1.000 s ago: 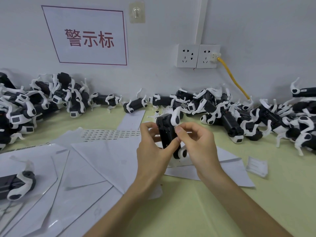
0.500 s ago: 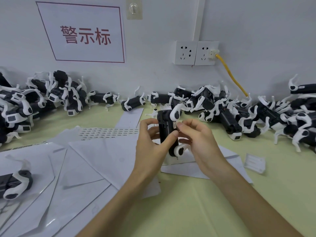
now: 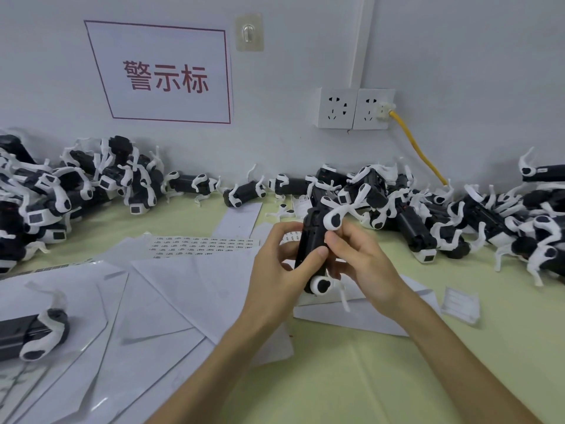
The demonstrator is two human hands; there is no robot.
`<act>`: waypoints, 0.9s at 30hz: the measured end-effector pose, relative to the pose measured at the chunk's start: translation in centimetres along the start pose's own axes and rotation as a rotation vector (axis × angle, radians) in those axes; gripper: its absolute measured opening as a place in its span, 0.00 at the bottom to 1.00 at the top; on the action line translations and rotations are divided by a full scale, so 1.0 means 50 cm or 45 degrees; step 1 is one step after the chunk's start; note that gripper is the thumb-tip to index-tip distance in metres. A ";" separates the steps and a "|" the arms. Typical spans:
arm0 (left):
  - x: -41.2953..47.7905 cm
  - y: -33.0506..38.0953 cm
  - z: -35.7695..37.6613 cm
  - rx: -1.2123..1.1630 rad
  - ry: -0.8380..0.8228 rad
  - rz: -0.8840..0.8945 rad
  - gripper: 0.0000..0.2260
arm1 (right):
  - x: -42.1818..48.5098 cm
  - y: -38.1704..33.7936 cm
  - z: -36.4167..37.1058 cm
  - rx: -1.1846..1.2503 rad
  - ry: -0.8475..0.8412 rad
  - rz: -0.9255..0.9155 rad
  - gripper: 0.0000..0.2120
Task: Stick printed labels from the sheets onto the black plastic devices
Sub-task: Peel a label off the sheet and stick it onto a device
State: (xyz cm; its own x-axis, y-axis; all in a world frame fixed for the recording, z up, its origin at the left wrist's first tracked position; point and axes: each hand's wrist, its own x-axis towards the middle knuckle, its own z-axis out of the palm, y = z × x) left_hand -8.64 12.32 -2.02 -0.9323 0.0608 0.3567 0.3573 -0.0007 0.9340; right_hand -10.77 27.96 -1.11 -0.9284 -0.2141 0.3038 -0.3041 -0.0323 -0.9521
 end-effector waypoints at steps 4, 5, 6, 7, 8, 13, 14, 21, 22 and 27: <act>0.000 -0.004 0.004 -0.109 0.020 -0.013 0.08 | -0.003 0.003 0.002 -0.018 0.002 -0.051 0.10; 0.001 -0.005 0.004 -0.115 0.019 -0.003 0.07 | -0.005 0.002 0.005 0.003 0.008 -0.053 0.10; 0.001 -0.007 0.005 -0.113 0.013 0.011 0.08 | -0.006 0.001 0.008 0.032 0.015 -0.046 0.09; 0.001 -0.008 0.006 -0.099 0.004 0.027 0.09 | -0.006 0.001 0.010 0.047 0.031 -0.042 0.10; 0.001 -0.009 0.006 -0.079 -0.006 0.043 0.10 | -0.005 0.002 0.013 0.039 0.058 -0.050 0.12; 0.001 -0.014 0.004 -0.027 0.014 0.050 0.10 | -0.002 0.015 0.018 -0.085 0.104 -0.094 0.20; 0.003 -0.015 0.001 -0.024 0.018 0.043 0.08 | -0.002 0.017 0.017 -0.090 0.099 -0.080 0.18; 0.011 -0.013 -0.009 -0.082 -0.024 -0.102 0.08 | -0.009 0.022 0.015 -0.058 0.001 0.021 0.14; 0.011 -0.011 -0.009 -0.099 -0.043 -0.122 0.09 | -0.010 0.021 0.017 -0.041 0.026 0.022 0.14; 0.002 -0.006 0.004 -0.100 -0.088 -0.146 0.11 | -0.014 0.020 0.028 -0.041 0.173 -0.086 0.21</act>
State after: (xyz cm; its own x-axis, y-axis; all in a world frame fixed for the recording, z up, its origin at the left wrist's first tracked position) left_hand -8.85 12.51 -2.26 -0.9597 0.1333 0.2475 0.2403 -0.0680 0.9683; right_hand -10.13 26.70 -2.31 -0.9253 -0.0787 0.3709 -0.3712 -0.0104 -0.9285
